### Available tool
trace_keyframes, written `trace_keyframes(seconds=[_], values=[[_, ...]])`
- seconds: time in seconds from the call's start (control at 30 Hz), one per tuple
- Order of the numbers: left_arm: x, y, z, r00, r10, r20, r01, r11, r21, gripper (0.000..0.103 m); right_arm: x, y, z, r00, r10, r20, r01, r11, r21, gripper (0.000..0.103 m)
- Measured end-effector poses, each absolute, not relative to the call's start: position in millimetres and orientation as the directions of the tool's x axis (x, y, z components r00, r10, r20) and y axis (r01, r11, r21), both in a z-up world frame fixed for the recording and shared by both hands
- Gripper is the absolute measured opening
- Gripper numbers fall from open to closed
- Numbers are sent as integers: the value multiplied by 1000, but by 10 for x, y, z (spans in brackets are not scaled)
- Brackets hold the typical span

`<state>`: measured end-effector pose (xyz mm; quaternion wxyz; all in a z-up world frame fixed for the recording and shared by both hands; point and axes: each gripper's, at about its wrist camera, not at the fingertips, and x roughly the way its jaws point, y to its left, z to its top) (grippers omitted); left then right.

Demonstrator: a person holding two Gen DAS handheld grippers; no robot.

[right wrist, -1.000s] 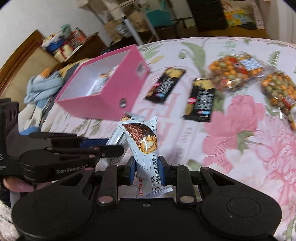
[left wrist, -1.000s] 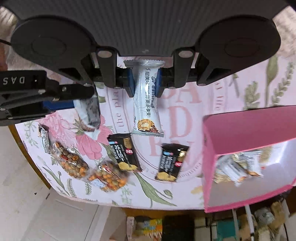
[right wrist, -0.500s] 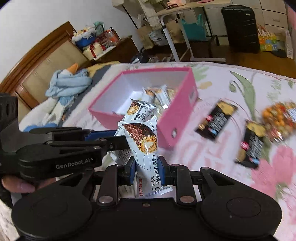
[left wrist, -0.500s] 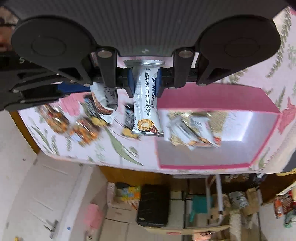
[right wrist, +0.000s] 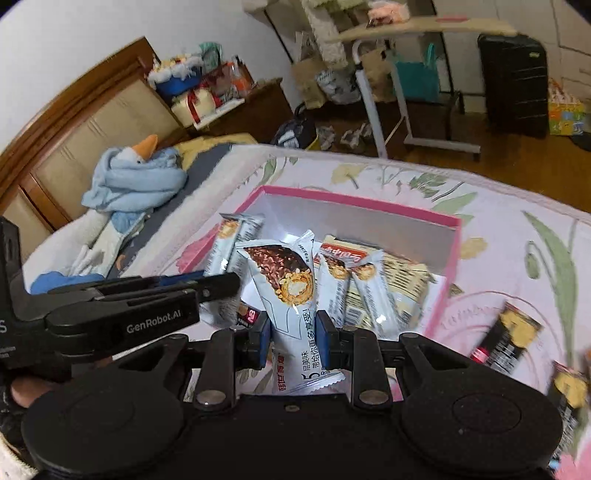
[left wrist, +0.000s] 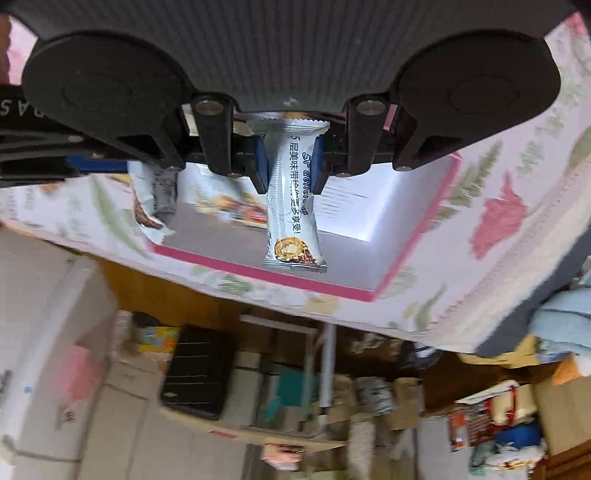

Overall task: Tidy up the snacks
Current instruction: 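Carry both wafer bars into the pink box and open both tools, then grasp a black NB cracker pack with the right tool while the left tool grasps another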

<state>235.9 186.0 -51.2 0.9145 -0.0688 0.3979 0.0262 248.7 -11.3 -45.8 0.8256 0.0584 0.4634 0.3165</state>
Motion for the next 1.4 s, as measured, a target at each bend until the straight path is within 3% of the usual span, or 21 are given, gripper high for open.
trace_keyframes(seconds=[0.23, 0.37, 0.53, 0.63, 1.07, 1.4], values=[[2791, 2203, -829, 620, 40, -783, -140, 988, -60, 23, 2862, 315, -876, 299, 567, -768, -437, 796, 419, 29], [2889, 2360, -1024, 590, -10, -807, -178, 974, -143, 24, 3049, 361, -1088, 282, 611, -739, -364, 781, 507, 32], [2865, 2371, -1095, 600, -5, -800, -197, 968, -154, 38, 3074, 343, -1147, 273, 637, -721, -320, 767, 557, 37], [2766, 2307, -1026, 625, 45, -779, -194, 976, -100, 53, 2987, 235, -1020, 285, 643, -711, -339, 761, 553, 50], [2210, 1967, -285, 644, -101, -758, -42, 985, -168, 58, 2279, -669, 21, 352, 572, -741, -480, 790, 382, 52], [1775, 1239, 261, 648, -305, -698, 228, 952, -204, 60, 1737, -1406, 342, 422, 424, -801, -479, 855, 201, 61]])
